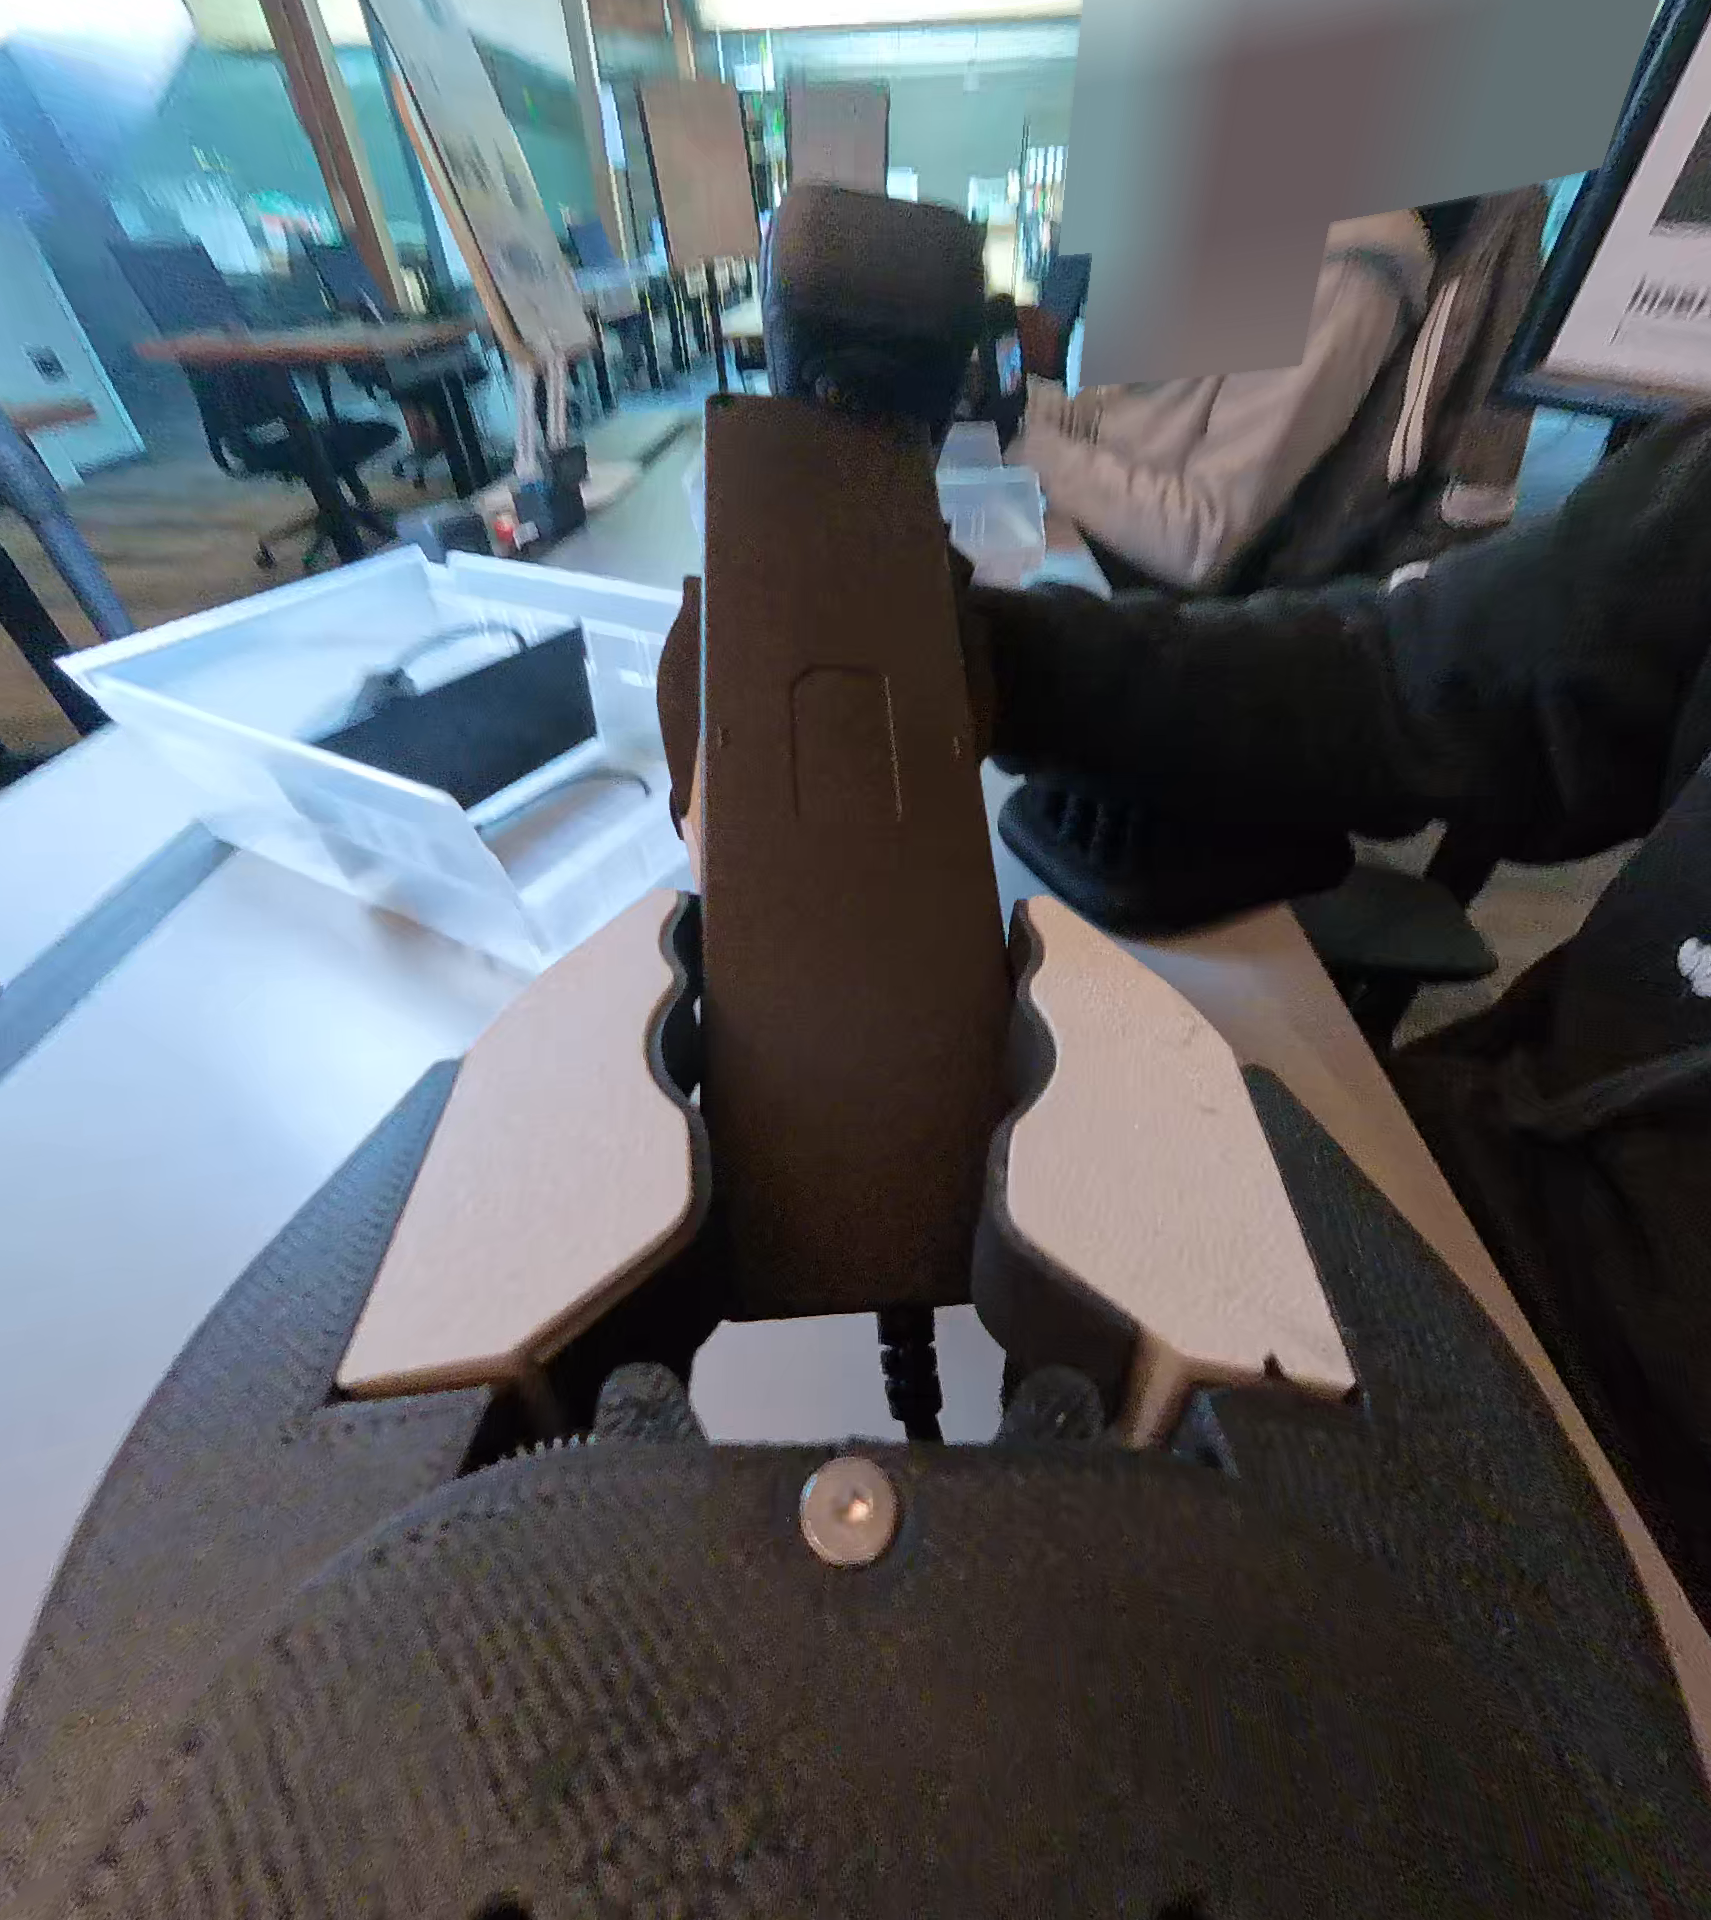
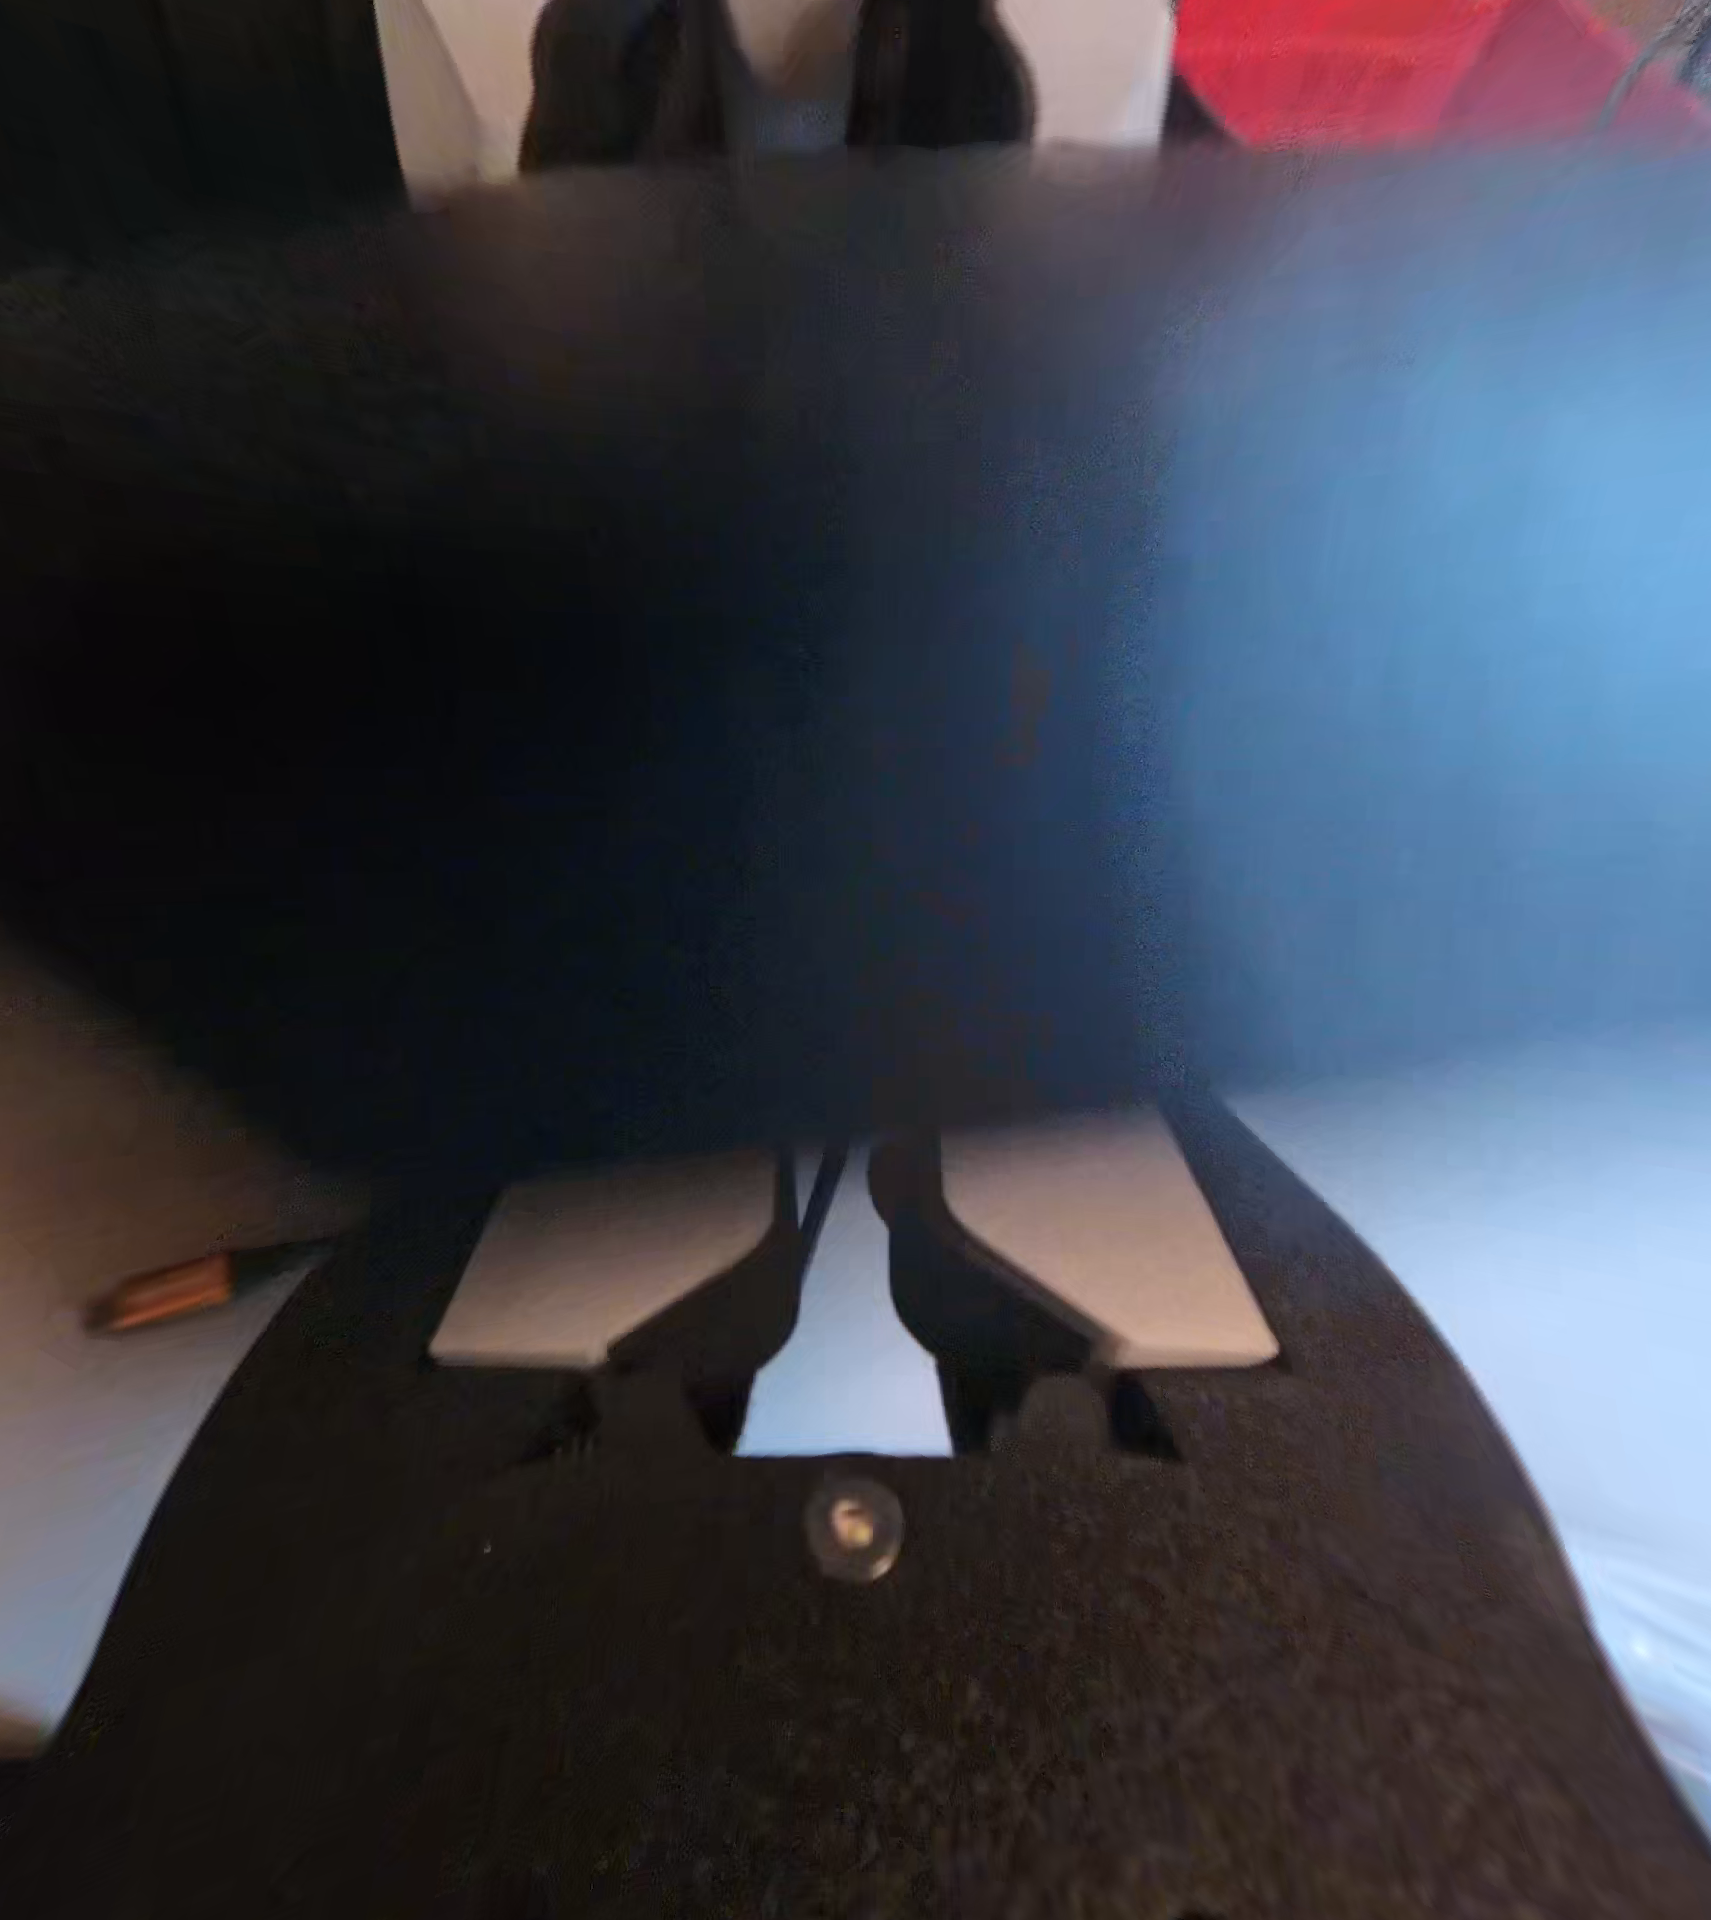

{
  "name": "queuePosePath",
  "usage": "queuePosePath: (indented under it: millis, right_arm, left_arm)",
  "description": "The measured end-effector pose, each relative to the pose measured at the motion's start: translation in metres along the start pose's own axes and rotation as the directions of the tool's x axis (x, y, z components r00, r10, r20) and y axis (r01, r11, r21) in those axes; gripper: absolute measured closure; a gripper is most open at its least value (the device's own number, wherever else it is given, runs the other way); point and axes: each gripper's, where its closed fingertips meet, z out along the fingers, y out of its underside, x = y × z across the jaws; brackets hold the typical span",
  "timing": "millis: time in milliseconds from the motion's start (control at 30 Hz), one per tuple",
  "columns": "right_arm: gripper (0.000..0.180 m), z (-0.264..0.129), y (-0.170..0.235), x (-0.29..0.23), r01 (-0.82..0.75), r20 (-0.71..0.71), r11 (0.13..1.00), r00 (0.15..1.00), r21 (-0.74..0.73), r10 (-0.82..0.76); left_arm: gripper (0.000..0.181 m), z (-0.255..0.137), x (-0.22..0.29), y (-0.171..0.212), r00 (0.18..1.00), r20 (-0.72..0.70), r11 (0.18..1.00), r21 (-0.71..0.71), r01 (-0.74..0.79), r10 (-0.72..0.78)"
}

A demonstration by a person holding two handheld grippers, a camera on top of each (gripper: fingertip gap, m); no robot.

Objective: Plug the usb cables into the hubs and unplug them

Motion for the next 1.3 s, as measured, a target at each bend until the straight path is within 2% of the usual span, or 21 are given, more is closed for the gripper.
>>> queuePosePath:
  millis: [33, 167, 300, 500, 600, 700, 767, 800, 933, 1033, 1133, 1200, 1300]
  right_arm:
    - [0.164, -0.011, -0.010, 0.006, -0.028, -0.003, 0.997, 1.000, 0.073, 0.029]
    - [0.164, -0.073, -0.046, 0.031, -0.048, -0.085, 0.951, 0.993, 0.305, 0.077]
    - [0.164, -0.110, -0.041, 0.053, -0.019, -0.252, 0.946, 0.962, 0.324, 0.106]
    - [0.164, -0.135, -0.024, 0.085, -0.034, -0.411, 0.942, 0.894, 0.335, 0.178]
    - [0.164, -0.170, -0.032, 0.111, 0.033, -0.581, 0.911, 0.780, 0.411, 0.234]
    - [0.164, -0.228, -0.050, 0.126, 0.227, -0.765, 0.852, 0.585, 0.472, 0.268]
    - [0.164, -0.255, -0.051, 0.130, 0.294, -0.845, 0.855, 0.466, 0.427, 0.262]
    - [0.164, -0.260, -0.047, 0.133, 0.294, -0.868, 0.872, 0.432, 0.392, 0.245]
    - [0.164, -0.251, -0.007, 0.152, 0.163, -0.888, 0.936, 0.400, 0.311, 0.226]
    - [0.164, -0.236, 0.040, 0.172, 0.002, -0.931, 0.989, 0.338, 0.146, 0.137]
    - [0.163, -0.237, 0.083, 0.187, -0.164, -0.969, 0.987, 0.243, -0.002, 0.038]
    - [0.163, -0.235, 0.109, 0.192, -0.295, -0.973, 0.953, 0.229, -0.063, 0.006]
    - [0.141, -0.239, 0.110, 0.193, -0.319, -0.981, 0.946, 0.193, -0.056, 0.007]
  left_arm:
    - [0.124, -0.008, -0.003, -0.010, 1.000, 0.006, 0.998, 0.068, 0.010, -0.010]
    - [0.124, -0.037, -0.012, -0.037, 0.997, -0.007, 0.964, 0.256, 0.070, -0.070]
    - [0.124, -0.049, -0.018, -0.046, 0.991, -0.045, 0.923, 0.361, 0.130, -0.122]
    - [0.124, -0.043, -0.017, -0.042, 0.990, -0.056, 0.925, 0.354, 0.142, -0.130]
    - [0.124, -0.041, -0.017, -0.042, 0.988, -0.066, 0.920, 0.360, 0.154, -0.140]
    - [0.124, -0.040, -0.020, -0.039, 0.986, -0.063, 0.919, 0.357, 0.165, -0.152]
    - [0.124, -0.041, -0.022, -0.037, 0.984, -0.065, 0.916, 0.360, 0.176, -0.164]
    - [0.124, -0.041, -0.023, -0.037, 0.984, -0.066, 0.915, 0.361, 0.180, -0.168]
    - [0.124, -0.042, -0.025, -0.037, 0.980, -0.074, 0.905, 0.376, 0.197, -0.183]
    - [0.124, -0.044, -0.026, -0.038, 0.977, -0.089, 0.893, 0.394, 0.215, -0.195]
    - [0.124, -0.045, -0.025, -0.040, 0.972, -0.108, 0.880, 0.414, 0.234, -0.208]
    - [0.124, -0.046, -0.025, -0.042, 0.969, -0.124, 0.869, 0.428, 0.247, -0.214]
    - [0.124, -0.047, -0.024, -0.044, 0.962, -0.153, 0.850, 0.451, 0.272, -0.227]
